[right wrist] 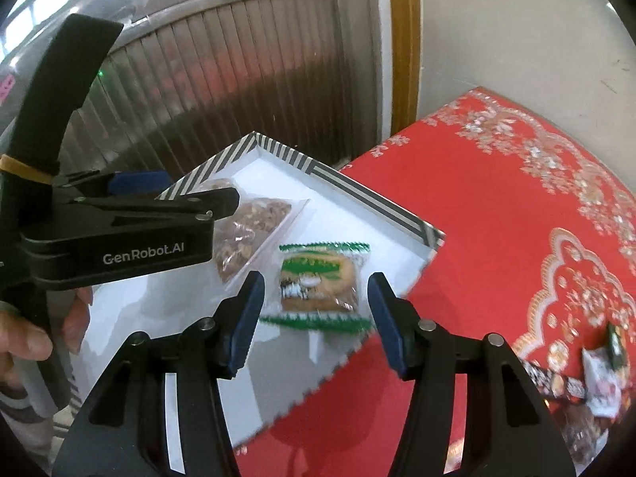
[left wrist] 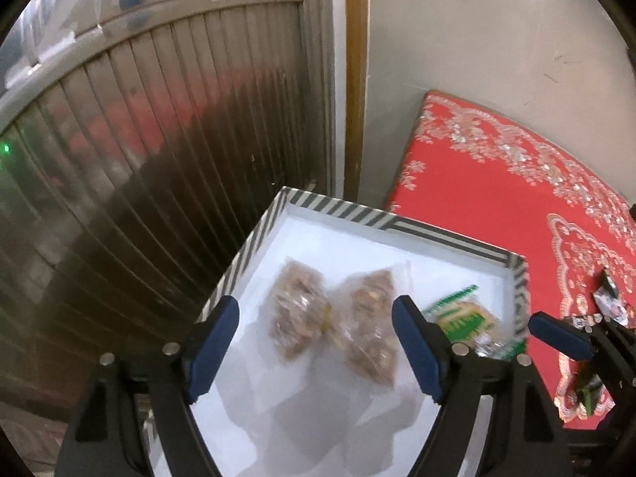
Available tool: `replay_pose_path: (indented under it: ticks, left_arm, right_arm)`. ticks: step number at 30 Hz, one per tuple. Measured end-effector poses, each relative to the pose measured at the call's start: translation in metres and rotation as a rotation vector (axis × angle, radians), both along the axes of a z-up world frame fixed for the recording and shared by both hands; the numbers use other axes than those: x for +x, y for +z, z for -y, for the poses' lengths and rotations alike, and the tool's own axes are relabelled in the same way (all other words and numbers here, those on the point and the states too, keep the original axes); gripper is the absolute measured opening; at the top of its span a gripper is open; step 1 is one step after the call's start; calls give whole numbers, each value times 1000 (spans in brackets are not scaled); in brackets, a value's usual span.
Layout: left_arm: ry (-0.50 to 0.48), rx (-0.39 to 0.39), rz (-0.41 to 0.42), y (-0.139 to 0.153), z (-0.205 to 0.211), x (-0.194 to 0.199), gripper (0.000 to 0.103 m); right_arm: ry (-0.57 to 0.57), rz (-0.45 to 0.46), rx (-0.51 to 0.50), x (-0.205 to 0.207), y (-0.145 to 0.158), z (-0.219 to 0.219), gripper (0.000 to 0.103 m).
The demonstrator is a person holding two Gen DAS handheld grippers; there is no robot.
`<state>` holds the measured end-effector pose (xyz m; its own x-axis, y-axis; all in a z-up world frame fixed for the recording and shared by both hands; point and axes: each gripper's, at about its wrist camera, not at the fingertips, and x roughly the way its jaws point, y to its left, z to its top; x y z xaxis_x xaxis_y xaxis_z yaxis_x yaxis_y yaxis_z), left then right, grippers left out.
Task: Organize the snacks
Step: 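Carry both snacks to the white tray and open both tools to release them, then return both tools to the pile, left toward the dark green-black pack, right toward the blue wafer pack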
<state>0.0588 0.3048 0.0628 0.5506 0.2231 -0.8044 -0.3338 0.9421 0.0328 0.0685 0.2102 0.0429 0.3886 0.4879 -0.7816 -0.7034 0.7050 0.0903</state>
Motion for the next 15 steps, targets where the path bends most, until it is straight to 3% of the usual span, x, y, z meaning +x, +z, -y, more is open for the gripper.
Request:
replay_pose_path:
  ticks: [15]
  left_arm:
    - [-150,-5,112,28,92,-48,89]
  right_arm:
    - [-182,42,21,-40,16,97,54]
